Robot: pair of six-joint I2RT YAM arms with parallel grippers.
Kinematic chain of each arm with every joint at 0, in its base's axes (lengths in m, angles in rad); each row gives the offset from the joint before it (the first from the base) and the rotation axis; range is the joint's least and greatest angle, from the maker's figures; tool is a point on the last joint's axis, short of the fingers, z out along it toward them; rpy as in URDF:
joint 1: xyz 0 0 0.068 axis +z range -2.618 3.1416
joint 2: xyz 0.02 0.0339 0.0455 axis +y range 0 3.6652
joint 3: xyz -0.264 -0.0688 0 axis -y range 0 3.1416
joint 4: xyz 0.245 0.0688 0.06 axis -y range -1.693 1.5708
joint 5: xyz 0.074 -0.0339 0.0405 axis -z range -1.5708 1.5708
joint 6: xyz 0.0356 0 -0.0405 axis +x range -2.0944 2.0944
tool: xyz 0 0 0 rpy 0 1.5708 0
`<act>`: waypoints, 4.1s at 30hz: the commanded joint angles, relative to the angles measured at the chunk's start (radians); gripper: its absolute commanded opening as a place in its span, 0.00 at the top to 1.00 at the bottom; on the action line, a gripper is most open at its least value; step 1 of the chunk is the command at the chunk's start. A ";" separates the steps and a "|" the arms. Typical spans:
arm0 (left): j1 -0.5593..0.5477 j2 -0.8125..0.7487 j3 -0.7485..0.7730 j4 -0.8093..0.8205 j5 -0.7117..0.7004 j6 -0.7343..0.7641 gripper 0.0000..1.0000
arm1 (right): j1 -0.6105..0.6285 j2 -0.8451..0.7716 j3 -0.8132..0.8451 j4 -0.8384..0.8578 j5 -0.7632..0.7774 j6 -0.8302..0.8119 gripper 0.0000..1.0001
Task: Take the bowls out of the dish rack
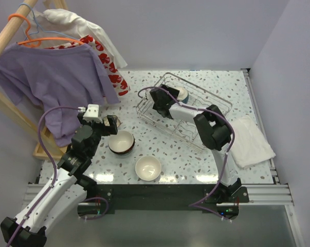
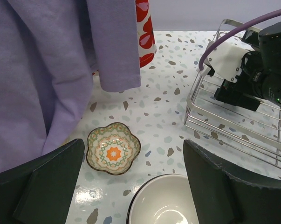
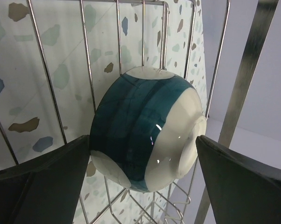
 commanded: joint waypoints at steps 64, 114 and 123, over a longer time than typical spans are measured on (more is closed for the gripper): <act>-0.081 0.392 -0.006 0.557 0.551 0.069 0.00 | -0.068 -0.523 0.050 -0.345 -0.423 0.859 0.77; -0.219 1.060 0.266 1.225 0.636 -0.088 0.78 | -0.069 -0.804 -0.214 -0.104 -0.722 1.179 0.72; -0.219 0.966 0.205 1.171 0.623 -0.037 1.00 | -0.071 -0.885 -0.266 -0.083 -0.661 1.210 0.28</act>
